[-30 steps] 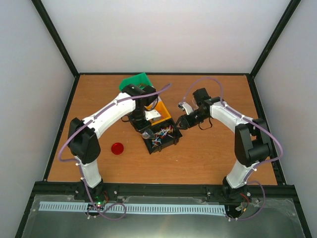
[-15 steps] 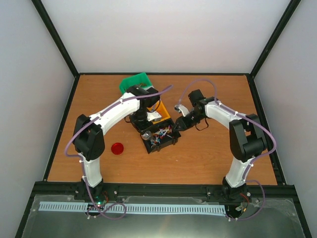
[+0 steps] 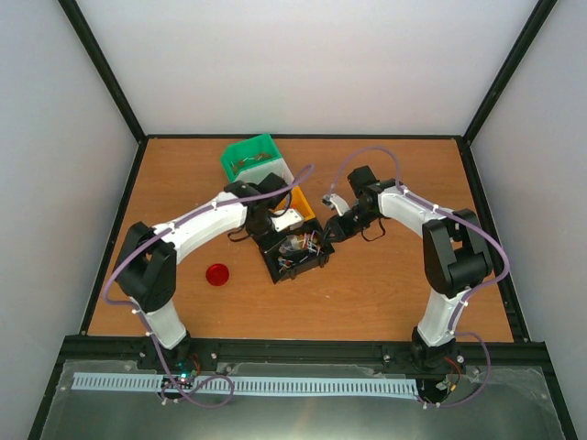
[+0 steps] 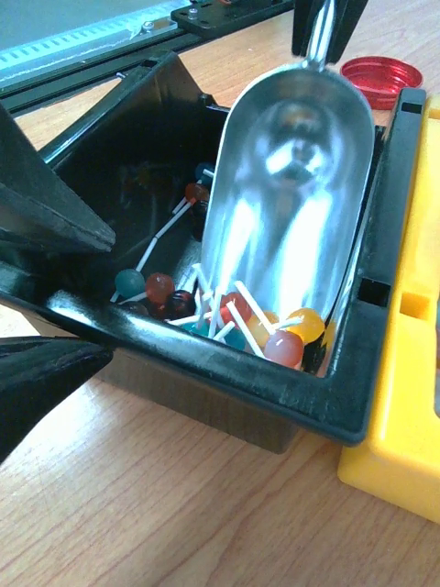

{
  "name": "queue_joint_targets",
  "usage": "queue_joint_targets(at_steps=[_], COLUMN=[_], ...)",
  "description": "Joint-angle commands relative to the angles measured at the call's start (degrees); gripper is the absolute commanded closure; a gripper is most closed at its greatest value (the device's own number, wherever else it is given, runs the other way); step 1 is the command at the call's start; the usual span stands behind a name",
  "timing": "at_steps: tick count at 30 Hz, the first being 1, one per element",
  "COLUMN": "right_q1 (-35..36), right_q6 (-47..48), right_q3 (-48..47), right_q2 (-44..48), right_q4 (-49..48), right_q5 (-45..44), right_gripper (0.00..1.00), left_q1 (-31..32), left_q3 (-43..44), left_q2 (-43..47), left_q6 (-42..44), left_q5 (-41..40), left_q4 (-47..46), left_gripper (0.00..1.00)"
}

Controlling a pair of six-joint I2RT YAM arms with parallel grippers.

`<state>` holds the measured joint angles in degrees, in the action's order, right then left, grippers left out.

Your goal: Pack the candies

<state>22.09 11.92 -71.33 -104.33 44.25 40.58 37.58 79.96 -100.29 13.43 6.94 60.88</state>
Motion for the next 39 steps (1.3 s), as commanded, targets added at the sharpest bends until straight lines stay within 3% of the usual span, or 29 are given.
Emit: queue_joint_targets(at_steps=[1, 14, 20, 35, 39], right_q1=[1.2, 2.5, 2.4, 0.0, -0.4], right_q6=[1.6, 3.3, 3.8, 6.4, 6.8], right_q3=[-0.8, -0.3, -0.6, 1.2, 1.0], right_q2=[-1.1, -1.6, -1.3, -0.4, -0.7], right_q4=[0.6, 1.1, 1.6, 3.5, 3.8], right_q5=[1.8, 2.1, 1.3, 0.1, -0.1], right_gripper=[0.75, 0.77, 0.77, 0.77, 0.77], left_q1=[-0.2, -0.3, -0.6, -6.9, -7.1], left_q3=[-8.4, -14.2, -22.4, -34.6, -35.2], left_q2=[2.5, 1.8, 6.6, 20.1, 21.0], left_q6=[6.2, 9.6, 11.1, 13.4, 15.2], left_q5=[2.0, 8.7, 9.1, 18.1, 19.4], left_q4=[-14.5, -30.8, -41.9, -51.1, -49.7], left_gripper=[0.99, 0.99, 0.99, 0.99, 0.99])
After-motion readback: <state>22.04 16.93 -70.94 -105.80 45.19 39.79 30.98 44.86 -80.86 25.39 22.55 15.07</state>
